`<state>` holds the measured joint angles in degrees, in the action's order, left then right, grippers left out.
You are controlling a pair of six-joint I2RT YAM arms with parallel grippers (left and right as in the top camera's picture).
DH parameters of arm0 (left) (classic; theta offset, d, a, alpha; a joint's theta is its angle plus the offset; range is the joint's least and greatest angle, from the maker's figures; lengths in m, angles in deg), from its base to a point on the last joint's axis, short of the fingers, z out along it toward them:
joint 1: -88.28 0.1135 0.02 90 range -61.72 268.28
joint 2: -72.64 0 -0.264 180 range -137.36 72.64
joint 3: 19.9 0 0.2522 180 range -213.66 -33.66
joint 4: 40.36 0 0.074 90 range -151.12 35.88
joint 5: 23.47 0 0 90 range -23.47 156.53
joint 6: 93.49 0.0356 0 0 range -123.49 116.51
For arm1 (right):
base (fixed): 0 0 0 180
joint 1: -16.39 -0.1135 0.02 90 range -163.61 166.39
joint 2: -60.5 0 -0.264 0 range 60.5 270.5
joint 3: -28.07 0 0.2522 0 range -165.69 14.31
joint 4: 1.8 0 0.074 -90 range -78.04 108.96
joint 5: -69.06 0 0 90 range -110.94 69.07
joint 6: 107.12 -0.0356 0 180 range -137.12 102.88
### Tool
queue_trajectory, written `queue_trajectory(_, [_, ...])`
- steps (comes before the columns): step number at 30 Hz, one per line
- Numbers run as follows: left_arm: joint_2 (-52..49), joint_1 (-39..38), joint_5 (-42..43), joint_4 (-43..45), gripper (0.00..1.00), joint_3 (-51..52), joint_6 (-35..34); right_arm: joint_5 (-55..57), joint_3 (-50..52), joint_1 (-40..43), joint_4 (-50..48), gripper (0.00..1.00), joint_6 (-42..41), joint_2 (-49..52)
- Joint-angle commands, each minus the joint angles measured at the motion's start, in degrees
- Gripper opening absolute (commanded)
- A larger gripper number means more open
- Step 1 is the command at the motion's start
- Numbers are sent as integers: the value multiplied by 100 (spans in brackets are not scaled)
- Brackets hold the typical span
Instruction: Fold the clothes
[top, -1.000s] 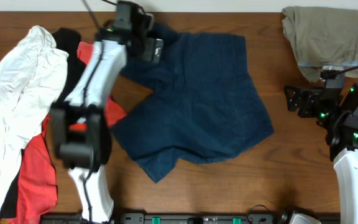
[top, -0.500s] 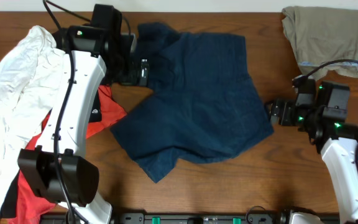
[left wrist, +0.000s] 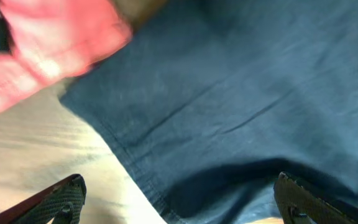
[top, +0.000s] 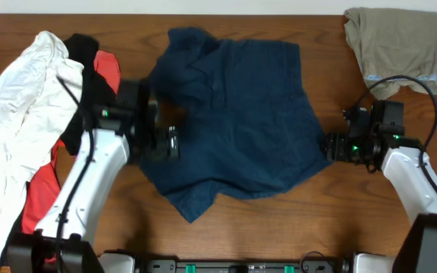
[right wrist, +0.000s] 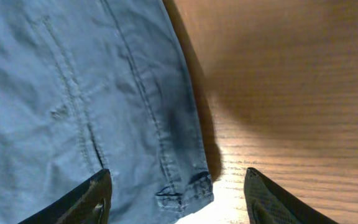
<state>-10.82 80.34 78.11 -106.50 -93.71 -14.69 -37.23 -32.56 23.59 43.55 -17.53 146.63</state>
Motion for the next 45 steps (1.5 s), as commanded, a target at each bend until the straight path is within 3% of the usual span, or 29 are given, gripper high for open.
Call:
queue_trajectory(1, [87,-59,238,114,98,634,-310,68,-63,-68,-9,65,-28,122])
queue_trajectory(8, [85,-728,566,310,98,1331,-304,68,-63,-68,-55,66,-42,120])
queue_trajectory(14, [72,-1110,-120,1268,87,1856,-514,68,-63,-74,-83,64,-42,120])
queue_trajectory(18, [13,-1110,-496,1547,56,2138,-564,70,-55,-140,-85,64,-42,120])
queue_trajectory(21, [-59,-1110,-584,1655,27,2277,-566,92,-20,-199,-116,63,-42,120])
queue_trajectory(23, [-87,-1108,-798,1672,13,2280,-568,90,-20,-203,-120,63,-44,122])
queue_trajectory(25, [-87,-1064,-1132,1729,6,2264,-568,111,-20,-203,-142,62,-44,122])
queue_trajectory(39, [-87,-192,-1333,2247,8,2127,-562,103,-13,-422,-262,59,-160,811])
queue_trajectory(40, [-87,-195,-1331,2247,12,2127,-562,105,-13,-468,-264,58,-234,846])
queue_trajectory(43, [-87,-192,-1333,2251,48,2118,-562,87,-13,-678,-245,58,-442,870])
queue_trajectory(45, [-87,-192,-1333,2249,62,2079,-562,85,-13,-807,-214,57,-573,870])
